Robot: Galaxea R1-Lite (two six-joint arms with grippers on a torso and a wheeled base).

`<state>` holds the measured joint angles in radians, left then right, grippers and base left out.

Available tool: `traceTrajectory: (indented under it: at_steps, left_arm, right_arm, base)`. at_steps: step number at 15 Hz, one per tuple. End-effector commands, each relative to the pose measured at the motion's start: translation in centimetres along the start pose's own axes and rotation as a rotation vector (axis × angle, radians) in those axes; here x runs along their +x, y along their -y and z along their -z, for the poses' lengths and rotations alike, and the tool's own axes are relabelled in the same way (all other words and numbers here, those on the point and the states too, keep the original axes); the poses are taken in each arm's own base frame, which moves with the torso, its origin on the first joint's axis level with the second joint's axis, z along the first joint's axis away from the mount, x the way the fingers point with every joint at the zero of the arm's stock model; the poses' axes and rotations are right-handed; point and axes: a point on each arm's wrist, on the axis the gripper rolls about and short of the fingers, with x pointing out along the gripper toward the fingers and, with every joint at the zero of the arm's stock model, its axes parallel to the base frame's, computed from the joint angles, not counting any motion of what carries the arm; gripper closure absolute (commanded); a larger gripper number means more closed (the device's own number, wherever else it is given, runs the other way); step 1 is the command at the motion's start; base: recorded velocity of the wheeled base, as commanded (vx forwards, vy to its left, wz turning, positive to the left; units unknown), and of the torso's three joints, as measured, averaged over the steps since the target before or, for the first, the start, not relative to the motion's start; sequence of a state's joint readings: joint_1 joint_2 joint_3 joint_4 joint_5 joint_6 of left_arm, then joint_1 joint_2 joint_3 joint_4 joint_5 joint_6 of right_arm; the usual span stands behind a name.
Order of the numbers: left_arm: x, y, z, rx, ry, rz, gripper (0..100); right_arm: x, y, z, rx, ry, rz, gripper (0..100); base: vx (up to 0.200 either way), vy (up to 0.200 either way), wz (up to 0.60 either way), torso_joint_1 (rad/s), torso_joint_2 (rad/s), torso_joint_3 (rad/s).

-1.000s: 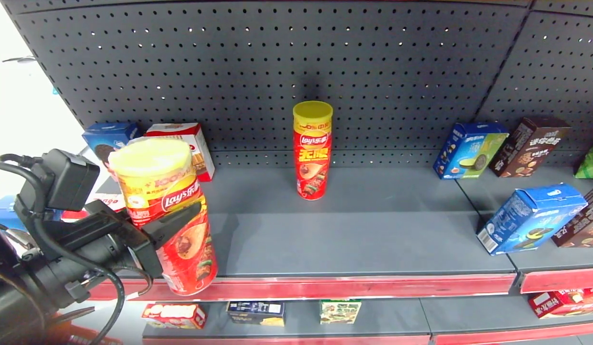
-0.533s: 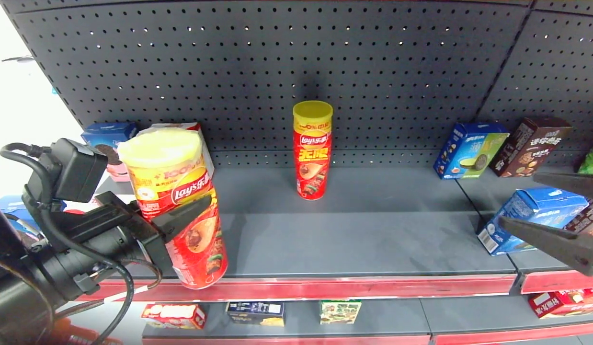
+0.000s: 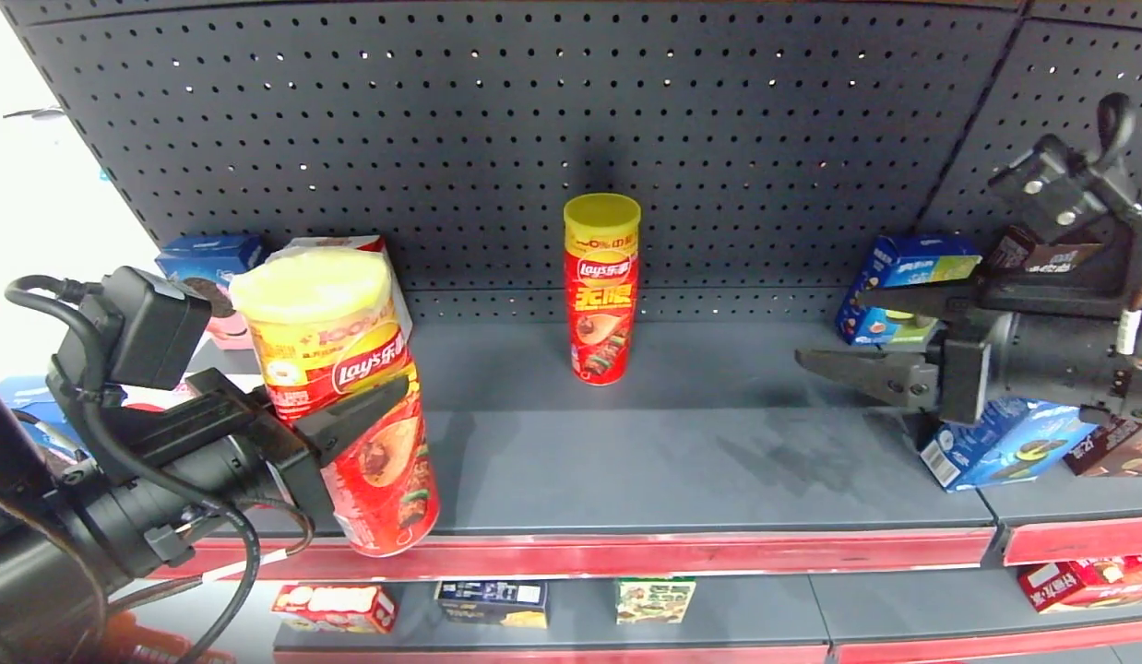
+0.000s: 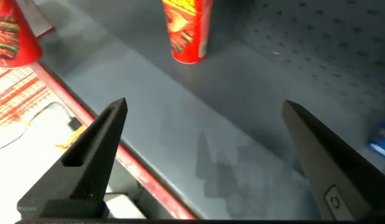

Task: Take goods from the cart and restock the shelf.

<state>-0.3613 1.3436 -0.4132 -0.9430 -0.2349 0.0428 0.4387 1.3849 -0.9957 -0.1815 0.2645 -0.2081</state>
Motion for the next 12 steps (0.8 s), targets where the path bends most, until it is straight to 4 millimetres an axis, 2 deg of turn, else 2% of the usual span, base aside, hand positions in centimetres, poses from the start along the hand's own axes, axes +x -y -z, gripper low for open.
traceTrajectory:
  at_steps: [1, 7, 12]
  left_arm:
    - [0.0, 0.0, 0.2, -0.002, -0.008, -0.001, 100]
    - [0.6, -0.1, 0.6, -0.005, -0.029, 0.0, 100]
    - [0.7, -0.2, 0.6, -0.005, -0.021, -0.003, 100]
  right_arm:
    - [4.1, 1.8, 0.5, 0.007, -0.007, -0.013, 0]
    - [10.3, 3.3, 0.7, -0.002, 0.002, -0.089, 0]
    - [13.8, 4.6, 1.8, -0.103, 0.077, -0.333, 0]
  base:
    - [0.0, 0.0, 0.0, 0.0, 0.0, 0.0]
    - [0.0, 0.0, 0.0, 0.0, 0.0, 0.0]
    - [0.0, 0.0, 0.0, 0.0, 0.0, 0.0]
